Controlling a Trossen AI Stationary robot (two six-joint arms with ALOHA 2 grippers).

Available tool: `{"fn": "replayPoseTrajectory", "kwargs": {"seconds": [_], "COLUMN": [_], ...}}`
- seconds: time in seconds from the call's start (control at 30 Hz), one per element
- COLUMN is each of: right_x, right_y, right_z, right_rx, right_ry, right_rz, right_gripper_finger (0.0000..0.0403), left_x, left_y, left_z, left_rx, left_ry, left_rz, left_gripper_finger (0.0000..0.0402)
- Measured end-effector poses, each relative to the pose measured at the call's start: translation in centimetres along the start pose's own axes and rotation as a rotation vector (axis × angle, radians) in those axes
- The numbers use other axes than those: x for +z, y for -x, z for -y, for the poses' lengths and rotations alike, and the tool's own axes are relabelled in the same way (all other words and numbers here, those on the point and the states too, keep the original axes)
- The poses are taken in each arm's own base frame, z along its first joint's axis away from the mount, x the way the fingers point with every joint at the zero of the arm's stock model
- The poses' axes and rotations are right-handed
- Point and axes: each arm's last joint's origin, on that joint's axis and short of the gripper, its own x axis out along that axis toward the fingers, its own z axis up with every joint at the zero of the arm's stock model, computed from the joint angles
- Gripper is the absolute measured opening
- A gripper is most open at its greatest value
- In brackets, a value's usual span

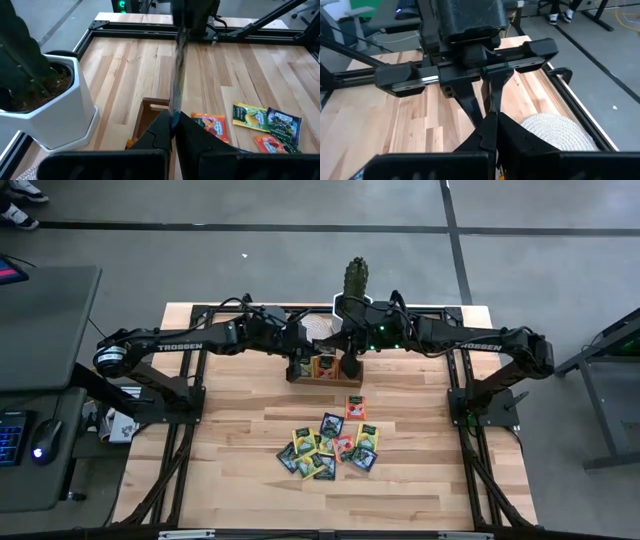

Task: Pick & Place Tea
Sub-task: Put the purple tea bag into the right section of the wooden organizer

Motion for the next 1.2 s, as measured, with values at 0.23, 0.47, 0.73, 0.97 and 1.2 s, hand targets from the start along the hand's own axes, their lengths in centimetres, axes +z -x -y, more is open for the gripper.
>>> {"fn": "replayPoseTrajectory", "kwargs": {"seconds": [0.23, 0.47, 0.73, 0.97, 1.2], "right_x": [-0.4, -1.8, -4.0, -8.3, -11.7], "right_y": [0.0, 0.2, -0.3, -1.2, -1.7], "right_z": [0.1, 0.3, 0.6, 0.9, 1.7], "right_rx": [-0.037, -0.091, -0.11, -0.1, -0.078], "right_ry": [-0.022, -0.018, -0.01, -0.052, -0.101], "right_rz": [-0.046, -0.188, -0.273, -0.237, -0.198], "right_gripper_finger": [0.0001, 0.0001, 0.0, 0.0, 0.0], "left_x": [0.0, -0.1, -1.6, -3.1, -6.2], "left_y": [0.0, 0.7, 1.7, 3.2, 4.5], "left_z": [0.0, -0.3, -1.2, -0.8, 0.3], "left_rx": [0.003, 0.052, 0.031, -0.054, -0.108], "left_ry": [-0.023, -0.038, -0.036, -0.069, 0.008], "left_rz": [0.001, -0.03, -0.18, -0.138, 0.022], "left_gripper_finger": [0.0075, 0.0168, 0.021, 0.0211, 0.0211]}}
